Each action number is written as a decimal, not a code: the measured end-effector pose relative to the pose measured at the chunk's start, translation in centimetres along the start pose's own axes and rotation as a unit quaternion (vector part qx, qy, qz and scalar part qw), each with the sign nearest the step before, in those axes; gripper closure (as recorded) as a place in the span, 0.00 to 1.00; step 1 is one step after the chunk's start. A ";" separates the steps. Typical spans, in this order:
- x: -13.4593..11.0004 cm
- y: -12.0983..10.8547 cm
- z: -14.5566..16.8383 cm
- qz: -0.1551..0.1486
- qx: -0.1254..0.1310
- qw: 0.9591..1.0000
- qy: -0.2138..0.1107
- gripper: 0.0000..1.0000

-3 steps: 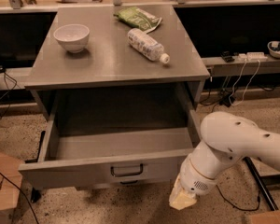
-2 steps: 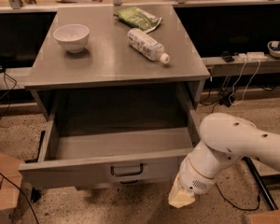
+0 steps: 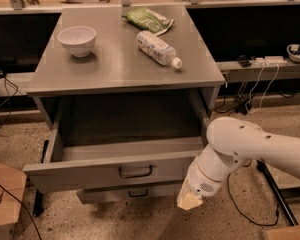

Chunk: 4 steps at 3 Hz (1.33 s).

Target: Close top drawer

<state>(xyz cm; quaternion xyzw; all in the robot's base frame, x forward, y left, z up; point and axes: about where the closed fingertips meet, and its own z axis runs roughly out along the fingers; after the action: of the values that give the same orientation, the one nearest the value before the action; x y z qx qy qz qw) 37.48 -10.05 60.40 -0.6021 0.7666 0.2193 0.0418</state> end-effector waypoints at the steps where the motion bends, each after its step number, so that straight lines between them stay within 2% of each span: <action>1: -0.7 -3.0 -0.6 -0.013 0.013 1.000 -0.003 1.00; 2: -1.7 -6.7 -1.7 -0.030 0.027 0.999 -0.006 1.00; 3: -4.0 -10.6 -4.4 -0.036 0.061 0.997 -0.028 1.00; 4: -4.1 -10.6 -4.6 -0.037 0.064 0.997 -0.029 1.00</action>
Offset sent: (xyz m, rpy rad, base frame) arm 0.2708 -0.0083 0.0204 0.0533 -0.3021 0.0848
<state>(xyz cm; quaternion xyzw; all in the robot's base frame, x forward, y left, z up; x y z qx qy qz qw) 49.48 -10.01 62.85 -0.6192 0.7548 0.1860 0.1105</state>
